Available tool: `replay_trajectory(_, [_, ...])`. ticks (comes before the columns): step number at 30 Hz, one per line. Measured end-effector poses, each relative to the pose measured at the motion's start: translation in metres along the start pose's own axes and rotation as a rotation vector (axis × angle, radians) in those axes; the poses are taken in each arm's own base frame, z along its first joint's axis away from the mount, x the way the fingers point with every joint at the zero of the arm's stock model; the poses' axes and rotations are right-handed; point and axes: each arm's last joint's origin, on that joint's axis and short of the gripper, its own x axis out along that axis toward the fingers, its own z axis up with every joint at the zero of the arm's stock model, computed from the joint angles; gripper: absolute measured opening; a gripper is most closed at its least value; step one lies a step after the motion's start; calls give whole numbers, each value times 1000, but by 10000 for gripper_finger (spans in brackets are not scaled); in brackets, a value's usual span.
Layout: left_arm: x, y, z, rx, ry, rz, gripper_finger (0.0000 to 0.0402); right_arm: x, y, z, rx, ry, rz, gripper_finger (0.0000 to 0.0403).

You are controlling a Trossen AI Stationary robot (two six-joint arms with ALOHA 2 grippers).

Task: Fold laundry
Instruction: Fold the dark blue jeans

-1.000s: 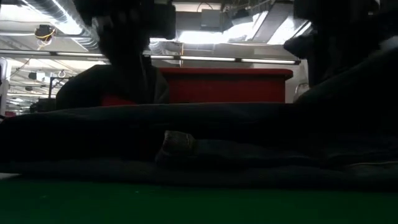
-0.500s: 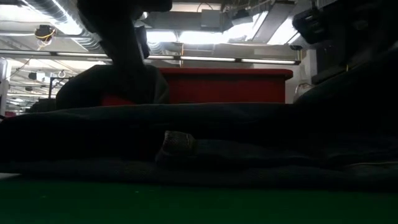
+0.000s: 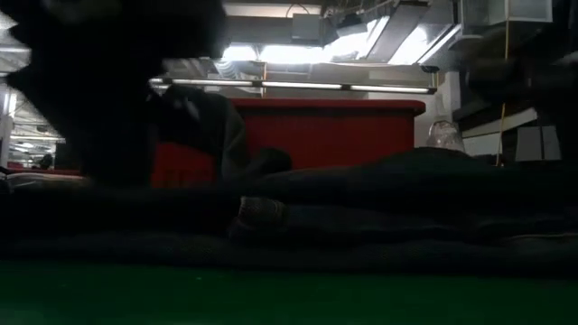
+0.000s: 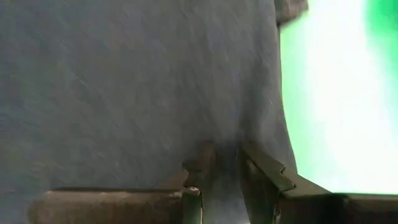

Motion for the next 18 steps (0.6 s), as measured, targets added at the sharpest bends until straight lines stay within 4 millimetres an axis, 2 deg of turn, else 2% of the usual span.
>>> replay_trajectory(3, [12, -6, -7, 26, 38, 10, 66, 16, 2, 2, -6, 58, 22, 136])
replay_trajectory(7, [17, -12, -10, 75, 37, 23, 66, 28, 4, 2, -22, 108, 56, 136])
replay_trajectory(10, [17, -12, -9, 85, 40, 12, 66, 28, 5, 0, -41, 121, 82, 136])
replay_trajectory(14, [16, -11, -8, 82, 40, -13, 66, 17, 5, -2, -38, 91, 140, 136])
replay_trajectory(18, [6, -14, 0, 71, 71, -132, 66, 9, 8, -6, -36, 91, 269, 136])
